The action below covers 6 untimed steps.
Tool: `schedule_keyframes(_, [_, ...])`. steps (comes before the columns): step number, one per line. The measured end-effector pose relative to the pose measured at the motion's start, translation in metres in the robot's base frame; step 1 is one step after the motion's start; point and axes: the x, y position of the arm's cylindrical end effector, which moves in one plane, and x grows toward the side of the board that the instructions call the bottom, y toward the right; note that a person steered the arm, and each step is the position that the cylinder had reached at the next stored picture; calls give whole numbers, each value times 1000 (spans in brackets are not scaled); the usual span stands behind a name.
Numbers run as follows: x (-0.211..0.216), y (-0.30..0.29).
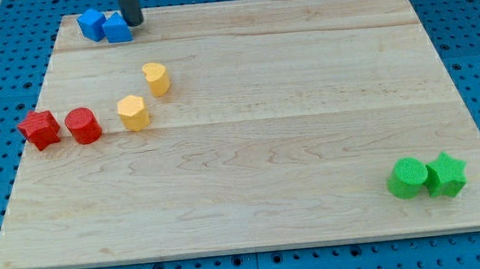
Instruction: Push the yellow heart towards the right
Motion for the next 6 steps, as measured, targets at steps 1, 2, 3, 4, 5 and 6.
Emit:
schedule_keyframes(1, [0, -10])
schedule_keyframes(2, [-2, 1])
schedule_keyframes(3, [7, 51])
schedule_keyframes(4, [45, 62])
schedule_keyframes(5, [55, 15])
schedule_keyframes(6, [41, -21])
